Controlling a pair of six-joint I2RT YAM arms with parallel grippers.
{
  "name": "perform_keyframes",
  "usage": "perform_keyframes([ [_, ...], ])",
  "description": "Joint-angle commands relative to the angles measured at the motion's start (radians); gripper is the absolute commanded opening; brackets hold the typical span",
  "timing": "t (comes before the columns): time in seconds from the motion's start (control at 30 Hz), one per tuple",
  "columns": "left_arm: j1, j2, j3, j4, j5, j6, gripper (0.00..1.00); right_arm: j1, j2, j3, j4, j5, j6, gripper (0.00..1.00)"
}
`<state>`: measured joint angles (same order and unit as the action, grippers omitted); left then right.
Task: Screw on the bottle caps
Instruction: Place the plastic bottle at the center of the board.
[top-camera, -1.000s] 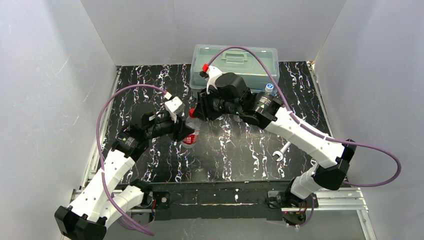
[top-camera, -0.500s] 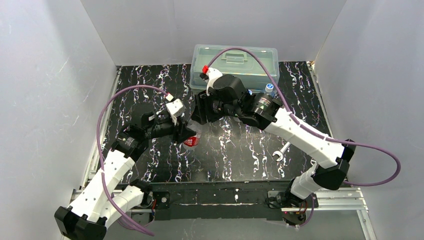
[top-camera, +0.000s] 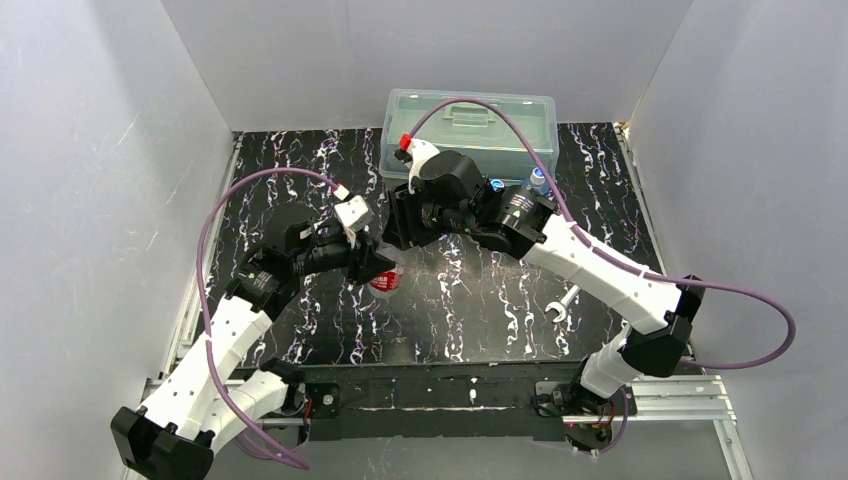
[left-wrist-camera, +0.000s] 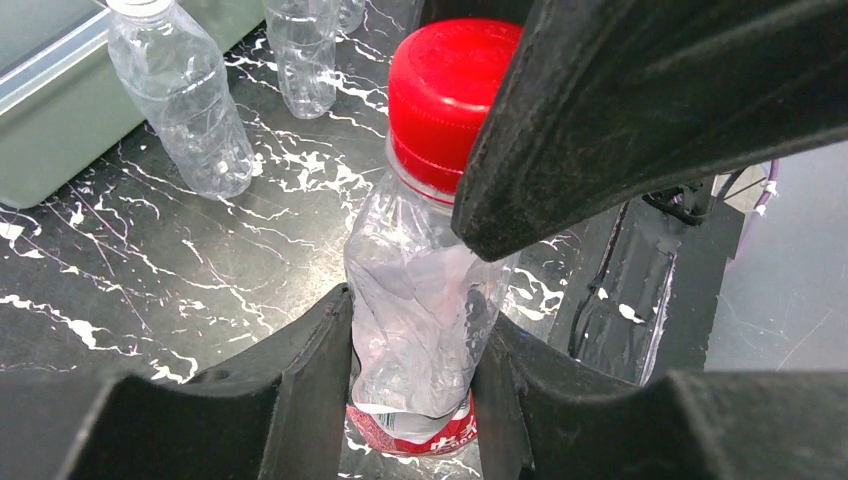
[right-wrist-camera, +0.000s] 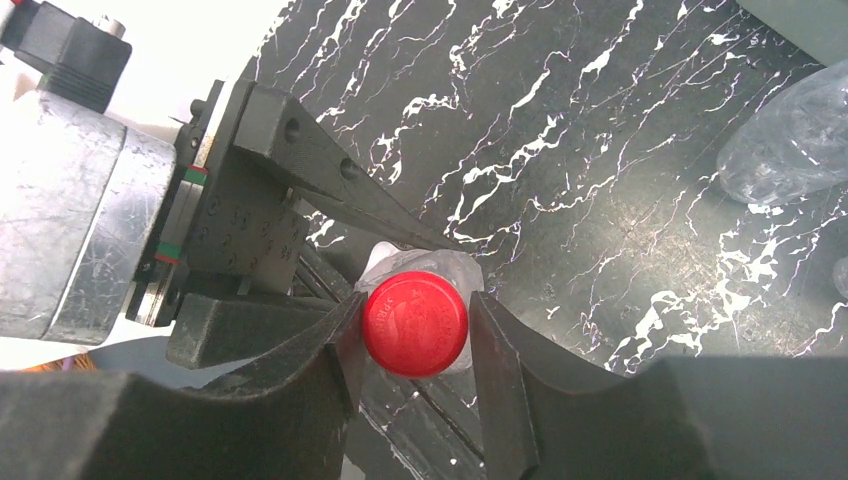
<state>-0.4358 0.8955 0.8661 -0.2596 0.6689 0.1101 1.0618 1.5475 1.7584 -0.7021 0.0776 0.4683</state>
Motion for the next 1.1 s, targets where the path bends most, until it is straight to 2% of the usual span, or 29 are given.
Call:
perform_keyframes([
  [0.0,0.002,-0.001,0.015,0.045,0.023,-0.013,0.00,0.004,0.003,0.020,0.011,0.011,-0.003,0.49],
  [0.07,0.002,-0.001,0.011,0.053,0.019,-0.017,0.00,0.004,0.012,0.025,0.010,0.009,-0.005,0.43],
  [0.2,0.002,0.000,0.004,0.060,0.015,-0.027,0.00,0.004,0.031,0.038,0.011,0.008,-0.009,0.25],
  [0.23,0.002,-0.002,0.002,0.060,0.010,-0.032,0.01,0.004,0.037,0.042,0.011,0.010,-0.011,0.22],
  [0.27,0.002,-0.005,0.000,0.062,-0.001,-0.036,0.07,0.004,0.041,0.045,0.013,0.013,-0.012,0.18],
  [0.33,0.002,-0.012,-0.010,0.060,-0.035,-0.049,0.25,0.004,0.048,0.051,0.017,0.029,-0.020,0.14],
  [0.4,0.002,-0.023,-0.017,0.056,-0.098,-0.072,0.49,0.003,0.058,0.058,0.025,0.051,-0.033,0.12],
  [0.47,0.002,-0.038,-0.024,0.046,-0.173,-0.093,0.66,0.003,0.070,0.067,0.041,0.084,-0.057,0.11],
  [0.5,0.002,-0.046,-0.027,0.039,-0.234,-0.101,0.90,0.002,0.078,0.073,0.056,0.106,-0.071,0.10],
  [0.53,0.001,-0.055,-0.026,0.022,-0.293,-0.133,0.97,0.000,0.087,0.080,0.063,0.126,-0.088,0.10],
  [0.73,0.002,-0.107,-0.016,-0.122,-0.703,-0.274,0.98,-0.035,0.177,0.096,0.200,0.210,-0.196,0.10],
  [0.8,0.003,-0.125,-0.022,-0.166,-0.795,-0.314,0.98,-0.051,0.212,0.091,0.263,0.210,-0.224,0.09],
  [0.97,0.010,-0.156,-0.058,-0.239,-0.931,-0.404,0.98,-0.081,0.311,0.107,0.389,0.234,-0.307,0.10],
  [1.07,0.031,-0.126,-0.050,-0.268,-0.937,-0.457,0.98,-0.097,0.368,0.123,0.446,0.227,-0.346,0.11],
])
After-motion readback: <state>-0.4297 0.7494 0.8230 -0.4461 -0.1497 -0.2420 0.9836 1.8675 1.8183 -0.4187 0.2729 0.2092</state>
